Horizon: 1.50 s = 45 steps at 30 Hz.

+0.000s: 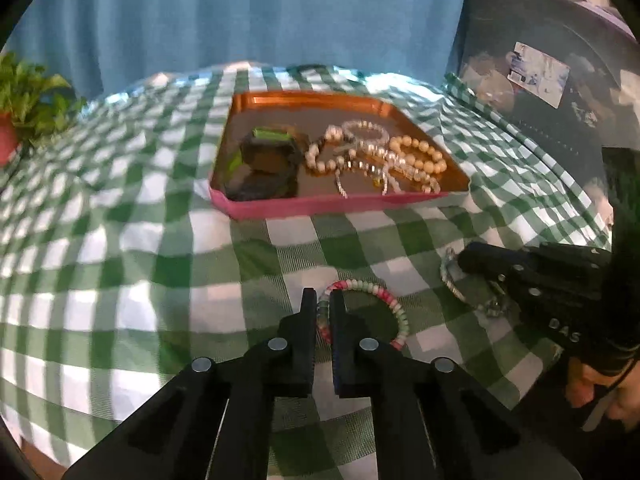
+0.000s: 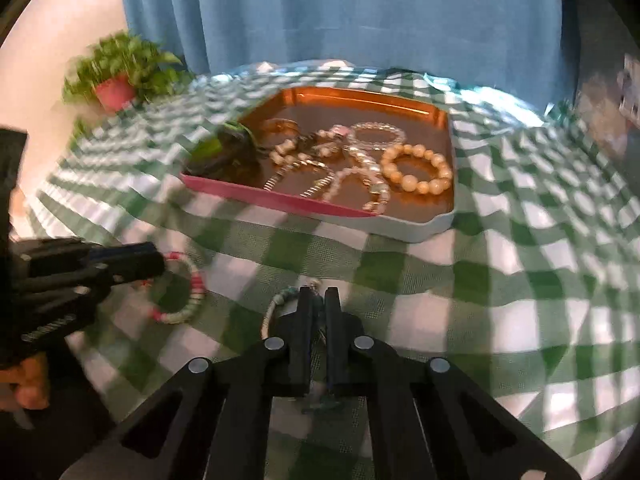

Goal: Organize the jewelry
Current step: 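Lift both bracelets and carry them toward the copper tray with both grippers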

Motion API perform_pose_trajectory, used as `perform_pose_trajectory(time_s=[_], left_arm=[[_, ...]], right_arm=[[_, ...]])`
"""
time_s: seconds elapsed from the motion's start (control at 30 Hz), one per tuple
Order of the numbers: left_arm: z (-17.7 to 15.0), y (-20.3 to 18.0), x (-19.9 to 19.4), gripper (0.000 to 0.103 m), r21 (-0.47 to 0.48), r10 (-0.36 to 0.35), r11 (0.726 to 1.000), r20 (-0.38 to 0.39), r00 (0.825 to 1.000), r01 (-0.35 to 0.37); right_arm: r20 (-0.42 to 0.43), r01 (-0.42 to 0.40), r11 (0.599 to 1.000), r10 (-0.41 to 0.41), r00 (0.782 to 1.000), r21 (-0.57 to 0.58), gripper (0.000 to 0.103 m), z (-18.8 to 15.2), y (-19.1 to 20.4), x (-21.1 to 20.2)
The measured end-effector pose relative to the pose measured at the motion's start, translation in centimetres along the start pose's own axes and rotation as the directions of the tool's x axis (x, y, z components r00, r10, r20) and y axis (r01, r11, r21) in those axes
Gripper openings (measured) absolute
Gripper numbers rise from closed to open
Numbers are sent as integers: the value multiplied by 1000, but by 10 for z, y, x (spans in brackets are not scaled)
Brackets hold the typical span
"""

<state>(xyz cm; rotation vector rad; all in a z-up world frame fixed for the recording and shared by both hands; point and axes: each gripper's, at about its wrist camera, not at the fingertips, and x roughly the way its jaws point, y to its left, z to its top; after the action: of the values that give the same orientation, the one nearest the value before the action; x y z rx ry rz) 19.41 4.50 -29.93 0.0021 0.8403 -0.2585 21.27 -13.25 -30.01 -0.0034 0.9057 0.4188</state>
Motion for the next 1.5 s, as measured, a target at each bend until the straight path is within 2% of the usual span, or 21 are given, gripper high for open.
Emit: perform_pose_trajectory(time_s=[0.1, 0.47, 0.87, 1.13, 1.37, 1.5], left_arm=[[5, -9, -14, 6, 41, 30, 999, 38, 999, -32], [22, -30, -71, 6, 44, 4, 999, 126, 992, -10], [73, -32, -129, 6, 30, -36, 999, 227, 973, 30], [111, -30, -126, 6, 57, -28, 998, 268, 963, 13], [153, -3, -100, 6, 11, -61, 998, 279, 958, 61], [174, 14, -75, 6, -21, -85, 995, 276, 957, 94]], right_arm=[[18, -23, 999, 23, 1000, 29, 5, 2, 0, -13], [150, -54, 998, 56, 987, -12, 5, 25, 9, -94], [253, -49, 997, 61, 966, -54, 5, 58, 17, -149], [292, -78, 996, 85, 952, -36, 5, 94, 12, -150], [314, -112, 994, 112, 943, -16, 5, 125, -9, -134], [312, -96, 994, 108, 944, -51, 5, 141, -19, -117]])
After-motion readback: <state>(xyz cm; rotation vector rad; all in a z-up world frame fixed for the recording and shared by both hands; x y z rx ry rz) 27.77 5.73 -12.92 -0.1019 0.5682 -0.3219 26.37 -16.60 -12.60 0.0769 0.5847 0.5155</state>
